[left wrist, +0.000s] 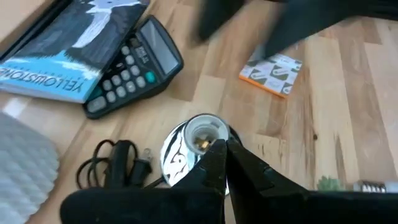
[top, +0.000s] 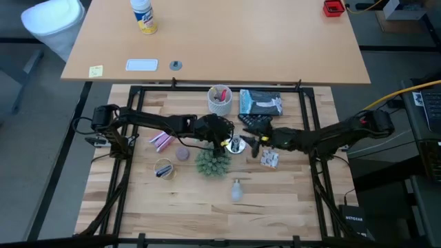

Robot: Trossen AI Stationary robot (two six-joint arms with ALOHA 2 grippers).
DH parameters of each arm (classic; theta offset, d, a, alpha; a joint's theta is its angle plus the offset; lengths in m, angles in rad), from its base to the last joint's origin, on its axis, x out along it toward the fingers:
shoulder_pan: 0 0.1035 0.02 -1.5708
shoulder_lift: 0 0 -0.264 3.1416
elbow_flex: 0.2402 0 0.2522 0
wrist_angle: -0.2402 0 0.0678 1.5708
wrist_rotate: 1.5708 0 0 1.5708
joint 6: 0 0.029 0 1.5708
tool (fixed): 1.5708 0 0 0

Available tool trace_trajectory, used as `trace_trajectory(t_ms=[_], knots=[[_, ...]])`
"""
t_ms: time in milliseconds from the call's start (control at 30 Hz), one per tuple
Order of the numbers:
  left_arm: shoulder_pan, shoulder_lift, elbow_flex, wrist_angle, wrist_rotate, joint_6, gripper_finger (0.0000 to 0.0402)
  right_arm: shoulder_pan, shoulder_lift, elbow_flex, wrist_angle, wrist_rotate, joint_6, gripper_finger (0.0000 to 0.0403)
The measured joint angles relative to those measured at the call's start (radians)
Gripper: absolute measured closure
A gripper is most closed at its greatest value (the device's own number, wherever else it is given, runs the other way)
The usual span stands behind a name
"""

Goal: Screw lightbulb
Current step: Return to Home Position

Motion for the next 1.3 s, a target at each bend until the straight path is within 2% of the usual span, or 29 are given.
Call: trace_trajectory(t_ms=[133,233,300,633,833,1033,1167,1300], knots=[[0.0,-0.043,0.0,-0.018,-0.002,0.001,0.04,0.001,-0.16,0.0,-0.056,-0.288,0.0,0.0217],[-0.007,-0.078,0.0,-0.019,0.006,0.003,0.04,0.002,-0.256,0.001,-0.079,-0.425,0.0,0.0217],[-0.019,-0.101,0.0,-0.024,0.011,0.017,0.04,0.001,-0.297,0.001,-0.093,-0.474,0.0,0.0217],[-0.091,-0.231,0.0,-0.069,0.012,0.027,0.04,0.001,-0.328,0.0,-0.1,-0.521,0.0,0.0228],[-0.11,-0.39,0.0,-0.221,-0.037,0.027,0.04,0.001,-0.377,0.0,-0.092,-0.555,0.0,0.0291],[-0.11,-0.55,0.0,-0.366,-0.052,0.045,0.04,0.0,-0.526,0.0,-0.104,-0.552,-0.088,0.0357],[-0.113,-0.628,0.0,-0.412,-0.052,0.05,0.04,0.0,-0.648,0.0,-0.099,-0.507,-0.154,0.0385],[-0.113,-0.678,0.0,-0.414,-0.052,0.053,0.04,0.0,-0.723,0.001,-0.098,-0.484,-0.156,0.0396]])
